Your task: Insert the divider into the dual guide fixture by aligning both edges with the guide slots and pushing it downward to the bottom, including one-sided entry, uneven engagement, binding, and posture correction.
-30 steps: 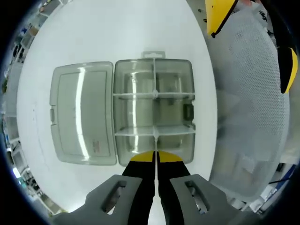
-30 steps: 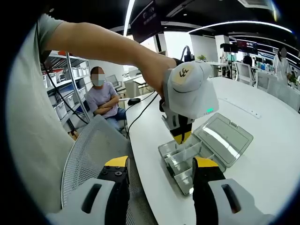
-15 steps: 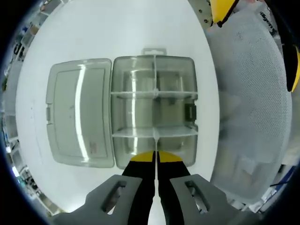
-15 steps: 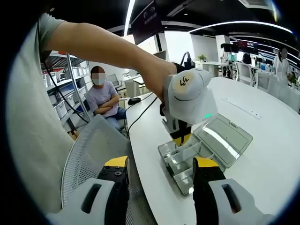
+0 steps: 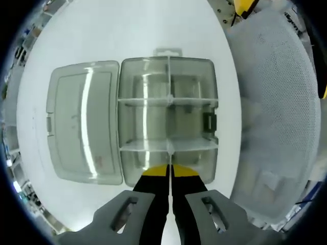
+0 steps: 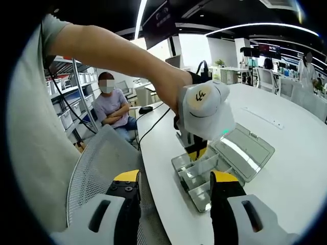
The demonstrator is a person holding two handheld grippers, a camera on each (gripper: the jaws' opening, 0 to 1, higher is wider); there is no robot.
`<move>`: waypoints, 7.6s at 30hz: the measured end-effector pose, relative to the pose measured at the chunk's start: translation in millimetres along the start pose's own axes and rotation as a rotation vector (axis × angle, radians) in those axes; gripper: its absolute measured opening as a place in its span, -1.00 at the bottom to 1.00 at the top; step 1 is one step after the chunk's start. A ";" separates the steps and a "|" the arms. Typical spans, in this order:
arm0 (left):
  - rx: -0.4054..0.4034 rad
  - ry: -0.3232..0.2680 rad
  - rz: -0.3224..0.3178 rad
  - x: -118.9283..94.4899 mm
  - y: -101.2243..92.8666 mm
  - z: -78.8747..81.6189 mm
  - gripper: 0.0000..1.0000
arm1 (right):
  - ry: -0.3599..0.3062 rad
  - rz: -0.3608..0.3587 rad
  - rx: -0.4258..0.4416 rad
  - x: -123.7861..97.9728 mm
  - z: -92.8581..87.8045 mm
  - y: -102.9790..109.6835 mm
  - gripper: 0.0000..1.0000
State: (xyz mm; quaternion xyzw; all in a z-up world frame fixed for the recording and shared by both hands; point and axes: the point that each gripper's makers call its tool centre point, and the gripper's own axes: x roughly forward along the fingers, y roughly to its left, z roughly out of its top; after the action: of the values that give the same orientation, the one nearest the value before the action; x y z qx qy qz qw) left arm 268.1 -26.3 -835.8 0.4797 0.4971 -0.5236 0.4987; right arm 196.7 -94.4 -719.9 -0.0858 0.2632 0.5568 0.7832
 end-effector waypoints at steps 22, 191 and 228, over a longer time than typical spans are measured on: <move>0.010 0.011 0.026 3.5 -1.4 -0.3 -1.00 | -0.001 -0.007 -0.005 -2.3 0.3 -2.2 0.02; -0.762 -0.924 0.207 -95.4 -59.7 12.2 -0.10 | 0.521 0.085 -0.339 -2.4 -154.1 -95.9 -0.44; -0.768 -0.981 0.080 -83.5 -56.4 71.2 -0.21 | 0.457 0.043 -0.455 -21.0 -104.6 -70.1 -0.45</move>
State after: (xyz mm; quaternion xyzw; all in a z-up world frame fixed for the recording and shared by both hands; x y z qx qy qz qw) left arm 214.9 -93.2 -746.8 -0.0118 0.3445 -0.4478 0.8250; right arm 222.8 -182.1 -809.0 -0.3760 0.3029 0.5840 0.6526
